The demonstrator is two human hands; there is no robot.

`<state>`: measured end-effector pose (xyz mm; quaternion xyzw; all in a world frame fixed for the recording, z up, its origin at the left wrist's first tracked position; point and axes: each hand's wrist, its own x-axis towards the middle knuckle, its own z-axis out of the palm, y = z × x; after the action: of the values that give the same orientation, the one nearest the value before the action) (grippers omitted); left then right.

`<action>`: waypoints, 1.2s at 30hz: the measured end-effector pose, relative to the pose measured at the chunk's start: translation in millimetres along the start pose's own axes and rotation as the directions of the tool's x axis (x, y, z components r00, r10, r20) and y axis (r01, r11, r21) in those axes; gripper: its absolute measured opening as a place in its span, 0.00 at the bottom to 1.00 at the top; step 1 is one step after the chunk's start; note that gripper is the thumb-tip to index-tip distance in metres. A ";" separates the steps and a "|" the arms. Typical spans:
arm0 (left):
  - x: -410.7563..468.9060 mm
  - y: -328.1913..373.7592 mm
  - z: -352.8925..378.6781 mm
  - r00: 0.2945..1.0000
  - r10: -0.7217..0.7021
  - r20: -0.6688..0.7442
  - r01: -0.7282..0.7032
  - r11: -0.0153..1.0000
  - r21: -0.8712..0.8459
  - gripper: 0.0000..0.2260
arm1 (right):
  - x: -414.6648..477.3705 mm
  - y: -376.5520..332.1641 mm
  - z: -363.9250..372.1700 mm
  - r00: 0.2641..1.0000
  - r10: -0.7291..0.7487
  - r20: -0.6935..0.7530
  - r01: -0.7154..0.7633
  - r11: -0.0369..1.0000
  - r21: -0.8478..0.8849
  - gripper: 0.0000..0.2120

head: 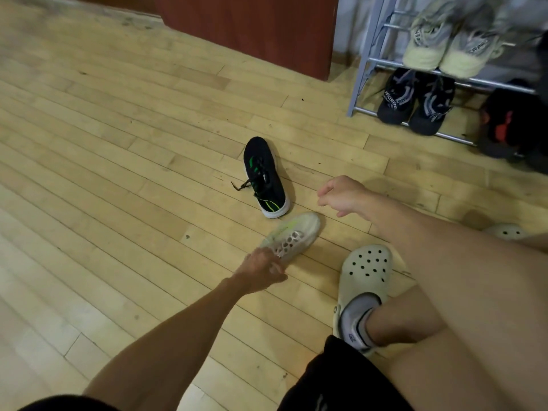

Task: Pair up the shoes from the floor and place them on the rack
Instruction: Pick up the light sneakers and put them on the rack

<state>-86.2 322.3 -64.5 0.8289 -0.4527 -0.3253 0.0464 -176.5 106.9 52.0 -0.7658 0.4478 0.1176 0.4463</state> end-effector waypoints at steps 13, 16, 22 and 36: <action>23.4 -29.7 1.7 0.890 -0.432 0.144 0.445 0.892 -0.075 0.22 | 0.8 32.4 -10.9 0.998 0.015 0.060 -0.013 0.999 -0.043 0.11; 23.3 -27.2 4.1 0.838 -0.509 0.195 0.540 0.827 -0.160 0.25 | 4.0 40.0 -14.7 0.997 0.018 0.081 -0.015 0.999 -0.038 0.10; 13.5 -17.6 0.7 0.742 -0.421 0.521 0.658 0.607 -0.446 0.14 | 0.7 40.1 -23.1 0.996 0.026 0.083 -0.021 0.998 -0.067 0.11; 23.1 131.0 -200.6 1.000 -0.001 0.024 0.019 0.656 -0.755 0.23 | -69.6 -7.3 -145.6 0.987 -0.092 -0.133 0.081 0.993 -0.082 0.18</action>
<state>-55.2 183.9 129.9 0.7338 -0.2730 -0.4929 0.3796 -242.4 33.9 180.2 -0.8072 0.4389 0.0622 0.3898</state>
